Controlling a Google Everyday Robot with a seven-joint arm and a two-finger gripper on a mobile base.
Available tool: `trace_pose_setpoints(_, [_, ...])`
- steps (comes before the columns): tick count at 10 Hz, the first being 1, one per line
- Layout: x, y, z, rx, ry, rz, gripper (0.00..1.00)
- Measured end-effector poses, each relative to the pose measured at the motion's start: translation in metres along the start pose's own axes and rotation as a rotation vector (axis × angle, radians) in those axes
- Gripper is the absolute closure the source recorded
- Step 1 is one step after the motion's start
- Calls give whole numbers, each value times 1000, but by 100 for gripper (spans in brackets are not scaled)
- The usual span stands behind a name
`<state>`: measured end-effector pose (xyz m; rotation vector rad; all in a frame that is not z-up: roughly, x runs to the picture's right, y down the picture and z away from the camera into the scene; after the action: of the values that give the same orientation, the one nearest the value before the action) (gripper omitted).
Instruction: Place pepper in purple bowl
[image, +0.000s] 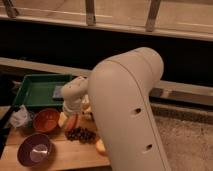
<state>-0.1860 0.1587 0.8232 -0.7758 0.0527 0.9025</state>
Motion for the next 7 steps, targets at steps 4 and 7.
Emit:
trace_pose_setpoints(4, [0, 0, 6, 3, 0, -6, 20])
trace_pose_setpoints(7, [-1, -1, 12, -3, 3, -3, 20])
